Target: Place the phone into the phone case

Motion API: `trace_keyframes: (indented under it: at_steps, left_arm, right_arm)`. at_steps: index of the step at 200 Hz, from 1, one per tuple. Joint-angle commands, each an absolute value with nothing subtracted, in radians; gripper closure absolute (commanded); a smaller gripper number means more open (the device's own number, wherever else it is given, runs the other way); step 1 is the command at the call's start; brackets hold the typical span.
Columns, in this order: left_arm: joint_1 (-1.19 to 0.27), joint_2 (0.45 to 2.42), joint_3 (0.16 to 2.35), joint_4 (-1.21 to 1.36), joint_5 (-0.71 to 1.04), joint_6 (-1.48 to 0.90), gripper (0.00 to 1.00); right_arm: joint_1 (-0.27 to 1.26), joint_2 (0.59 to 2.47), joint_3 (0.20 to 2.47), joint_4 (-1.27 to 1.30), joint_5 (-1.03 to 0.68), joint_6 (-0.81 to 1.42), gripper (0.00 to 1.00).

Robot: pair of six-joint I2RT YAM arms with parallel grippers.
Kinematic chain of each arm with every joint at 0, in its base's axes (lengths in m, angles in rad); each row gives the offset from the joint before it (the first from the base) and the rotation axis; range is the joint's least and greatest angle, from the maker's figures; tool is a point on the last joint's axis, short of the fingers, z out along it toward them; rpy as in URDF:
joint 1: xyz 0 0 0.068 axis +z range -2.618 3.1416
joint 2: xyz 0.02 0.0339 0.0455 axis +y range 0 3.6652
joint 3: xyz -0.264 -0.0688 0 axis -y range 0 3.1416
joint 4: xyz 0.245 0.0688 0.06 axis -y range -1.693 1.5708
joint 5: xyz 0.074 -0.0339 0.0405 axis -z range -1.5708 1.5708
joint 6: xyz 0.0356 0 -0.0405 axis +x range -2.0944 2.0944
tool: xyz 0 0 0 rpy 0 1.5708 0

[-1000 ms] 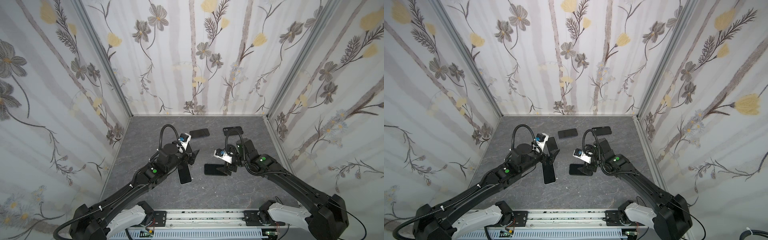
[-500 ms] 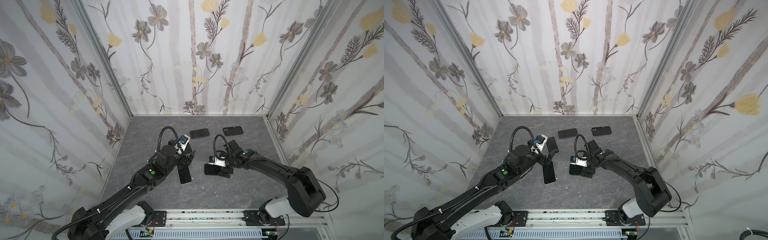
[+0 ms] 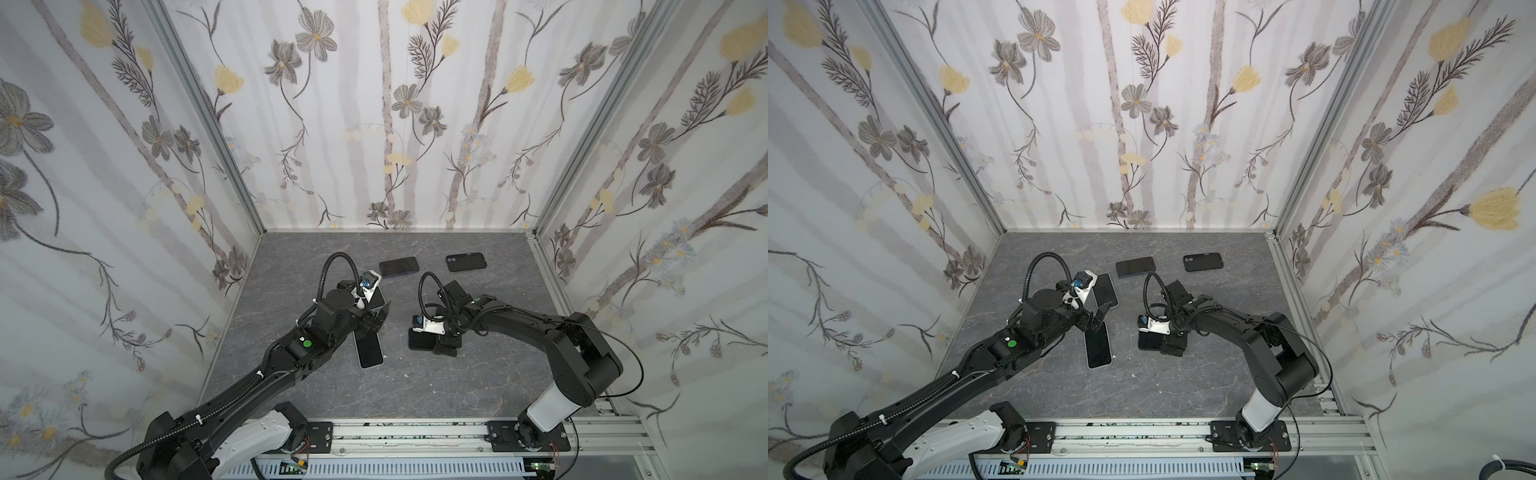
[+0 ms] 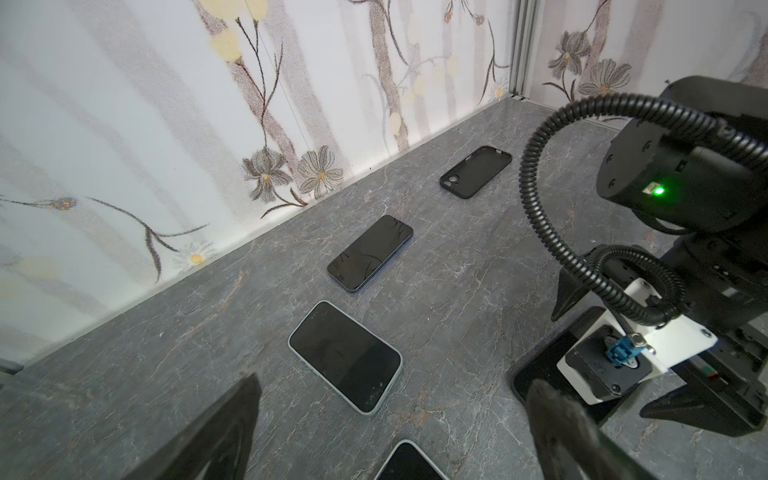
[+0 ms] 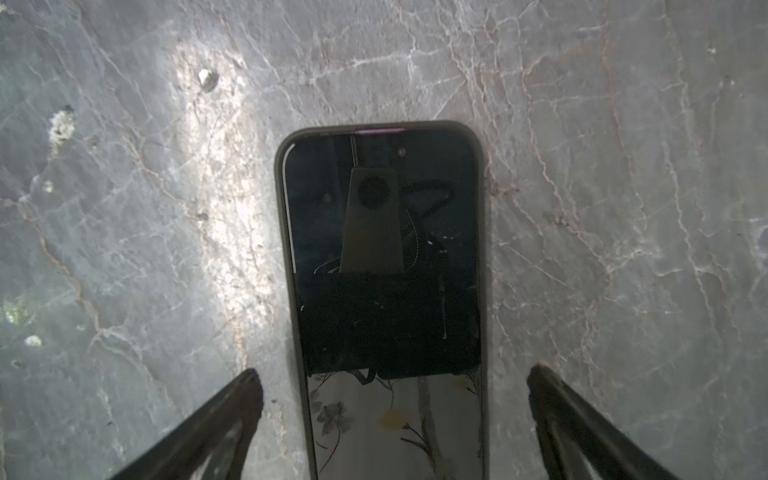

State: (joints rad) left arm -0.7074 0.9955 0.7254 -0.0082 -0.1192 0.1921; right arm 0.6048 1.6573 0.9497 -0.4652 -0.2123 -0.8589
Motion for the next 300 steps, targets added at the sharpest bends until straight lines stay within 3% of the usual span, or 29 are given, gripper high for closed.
trace_keyframes:
  at_steps: [1,65,128,219,300]
  left_arm:
    - [-0.706,0.991,0.733,-0.002,-0.118,0.212,0.0]
    - [-0.706,0.996,0.732,-0.011,-0.103,0.221,0.0]
    - [-0.706,0.991,0.734,-0.023,-0.108,0.224,0.0]
    - [-0.706,0.947,0.735,-0.014,-0.127,0.202,0.0]
    - [-0.707,0.906,0.733,-0.014,-0.147,0.196,0.0]
  right_arm:
    - [0.609,1.681,0.958,-0.484,-0.227,-0.844,0.0]
    - [0.628,1.776,1.024,-0.518,-0.171,-0.729,0.07]
    - [0.672,1.83,1.095,-0.584,-0.193,-0.446,0.29]
    - [0.755,1.793,1.141,-0.577,-0.136,0.364,0.29]
    - [0.849,1.838,1.177,-0.544,-0.085,0.693,0.29]
